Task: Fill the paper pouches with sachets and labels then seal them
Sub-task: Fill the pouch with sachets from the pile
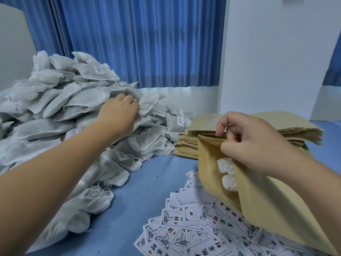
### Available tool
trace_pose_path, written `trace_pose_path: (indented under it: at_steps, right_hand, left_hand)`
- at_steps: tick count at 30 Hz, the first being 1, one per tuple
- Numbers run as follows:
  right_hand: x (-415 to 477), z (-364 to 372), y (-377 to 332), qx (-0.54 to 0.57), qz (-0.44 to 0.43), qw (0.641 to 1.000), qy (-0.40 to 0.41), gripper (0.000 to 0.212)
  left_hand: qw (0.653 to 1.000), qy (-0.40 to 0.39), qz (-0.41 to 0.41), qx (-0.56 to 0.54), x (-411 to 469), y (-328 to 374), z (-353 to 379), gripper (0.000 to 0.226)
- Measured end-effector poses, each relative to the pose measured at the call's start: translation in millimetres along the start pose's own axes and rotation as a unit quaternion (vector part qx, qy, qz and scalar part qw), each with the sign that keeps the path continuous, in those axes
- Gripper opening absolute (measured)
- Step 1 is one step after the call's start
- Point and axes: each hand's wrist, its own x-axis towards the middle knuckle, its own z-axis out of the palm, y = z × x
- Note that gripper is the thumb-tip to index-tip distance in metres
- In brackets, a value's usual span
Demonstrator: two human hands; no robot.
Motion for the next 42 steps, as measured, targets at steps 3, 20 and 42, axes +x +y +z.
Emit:
trace_pose_path:
  at_steps: [3,20,42]
  right_hand:
    - [0,-6,0,0.015,0.01,1.0,-0.004,0.027]
    - [-2,-17,5,0.061,0.025,0.998,-0.005,0.025]
    - [-2,-16,6,0.075,0.031,0.997,-0.005,0.024]
  left_hand:
    - [0.973,0.056,0.011,-0.222,-15,21,-21,0.022]
    - [0.944,-0.024,0.225,-0.241,-62,86,-102,0.046]
    - [0.912,-0.026,-0.041,-0.408,-50,138,-84,0.035]
